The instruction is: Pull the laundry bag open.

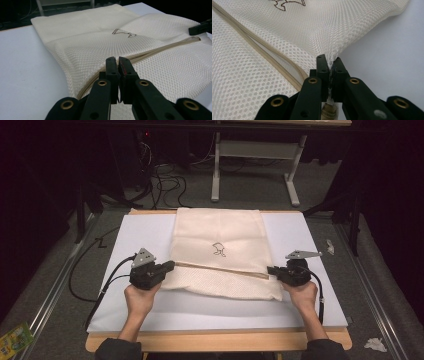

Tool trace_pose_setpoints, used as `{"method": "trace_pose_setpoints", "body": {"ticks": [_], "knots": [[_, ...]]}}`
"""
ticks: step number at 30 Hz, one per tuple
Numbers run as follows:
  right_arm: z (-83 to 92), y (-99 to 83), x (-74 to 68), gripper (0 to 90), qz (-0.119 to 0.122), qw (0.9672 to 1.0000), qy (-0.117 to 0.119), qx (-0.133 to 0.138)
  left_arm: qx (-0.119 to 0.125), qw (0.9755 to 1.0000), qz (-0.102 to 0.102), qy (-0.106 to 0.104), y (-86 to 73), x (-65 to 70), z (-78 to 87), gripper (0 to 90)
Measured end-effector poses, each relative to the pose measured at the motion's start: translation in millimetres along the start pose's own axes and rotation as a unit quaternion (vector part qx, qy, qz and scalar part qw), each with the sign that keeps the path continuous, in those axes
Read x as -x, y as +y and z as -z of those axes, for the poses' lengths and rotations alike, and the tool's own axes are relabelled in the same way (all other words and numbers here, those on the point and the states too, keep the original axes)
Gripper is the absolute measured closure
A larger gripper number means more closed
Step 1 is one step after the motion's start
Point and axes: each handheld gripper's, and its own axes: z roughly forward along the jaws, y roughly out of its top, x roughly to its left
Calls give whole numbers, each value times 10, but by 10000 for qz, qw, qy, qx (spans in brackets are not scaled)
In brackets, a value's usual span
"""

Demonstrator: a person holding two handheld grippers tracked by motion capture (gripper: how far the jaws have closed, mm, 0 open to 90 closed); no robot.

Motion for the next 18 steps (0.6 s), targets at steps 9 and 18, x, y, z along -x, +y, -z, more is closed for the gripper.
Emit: {"method": "trace_pose_setpoints", "body": {"ticks": [9,18], "knots": [[-15,8,11,883,25,10000,-13,-47,-120,9999,-84,50,-33,1,-21,874],[2,22,41,882,55,9999,-100,-73,-97,9999,-12,115,-48,-57,13,873]]}}
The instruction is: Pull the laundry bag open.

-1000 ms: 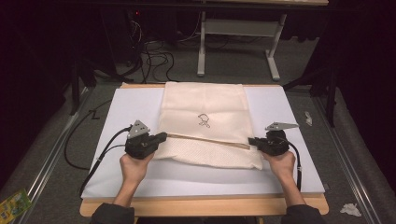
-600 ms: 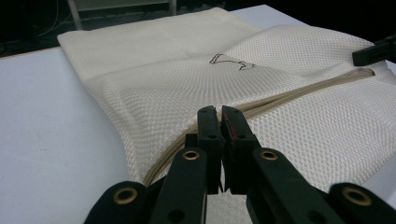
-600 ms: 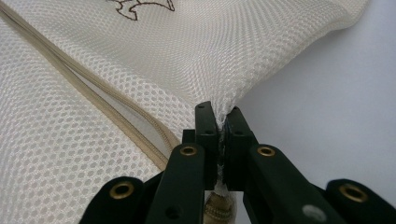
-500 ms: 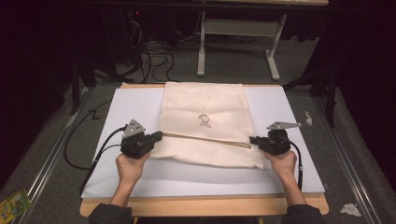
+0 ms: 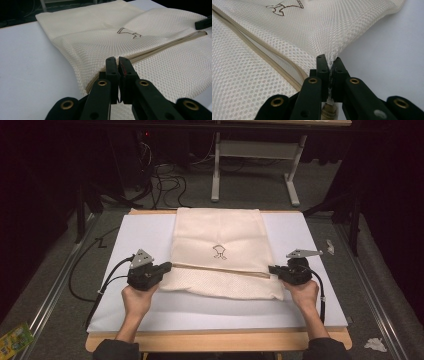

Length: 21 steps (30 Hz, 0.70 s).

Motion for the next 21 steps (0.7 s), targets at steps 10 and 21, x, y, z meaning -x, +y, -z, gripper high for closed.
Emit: {"method": "trace_pose_setpoints", "body": {"ticks": [10,21], "knots": [[7,0,35,882,-53,10000,-22,5,-123,9999,-37,112,-10,-42,10,874],[28,21,61,882,-101,9999,-72,93,-96,9998,2,187,-5,-123,41,874]]}}
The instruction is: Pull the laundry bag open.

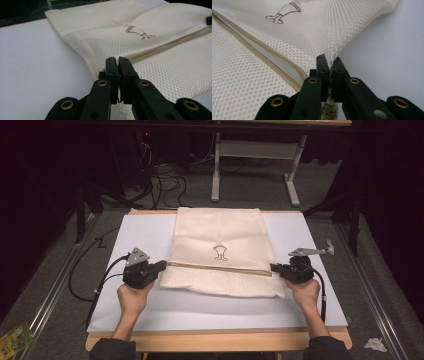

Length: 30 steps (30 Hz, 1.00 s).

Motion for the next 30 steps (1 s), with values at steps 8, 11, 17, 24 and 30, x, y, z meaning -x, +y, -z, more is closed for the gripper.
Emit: {"method": "trace_pose_setpoints", "body": {"ticks": [8,11,17,24,30], "knots": [[43,64,-14,884,95,9999,-131,18,-28,10000,18,73,2,-63,12,875],[39,63,2,885,82,9998,-160,37,-101,9999,1,88,6,-78,-8,875],[51,57,-2,885,144,9994,-310,42,-147,9997,-18,180,0,-86,-38,875],[78,30,-13,881,160,9996,-221,45,-170,9998,62,71,-67,-52,-12,873],[19,-28,5,875,88,9998,-180,-41,-251,9997,61,22,-105,-10,-49,872]]}}
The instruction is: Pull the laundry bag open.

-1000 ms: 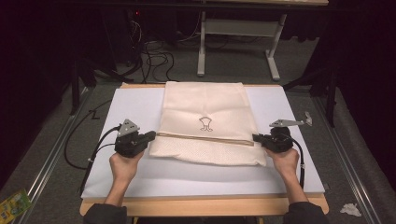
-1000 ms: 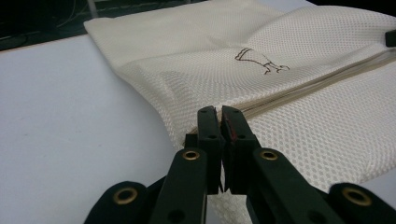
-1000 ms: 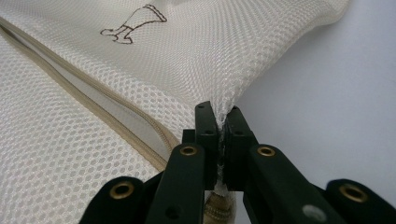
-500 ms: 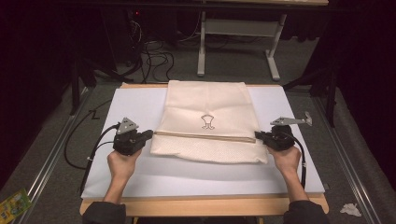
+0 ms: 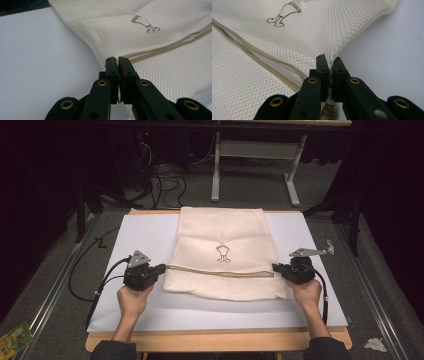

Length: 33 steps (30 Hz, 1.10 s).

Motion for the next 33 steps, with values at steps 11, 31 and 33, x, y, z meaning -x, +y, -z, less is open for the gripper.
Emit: {"method": "trace_pose_setpoints", "body": {"ticks": [11,31,33], "knots": [[-63,-80,9,873,-78,9999,28,-149,-134,9997,165,-125,-104,-20,-41,870],[-218,-243,0,851,2,9985,-183,-506,-429,9989,169,-92,-256,25,-153,868],[-230,-250,-2,843,-2,9985,-200,-519,-503,9986,154,-58,-277,29,-181,867]]}}
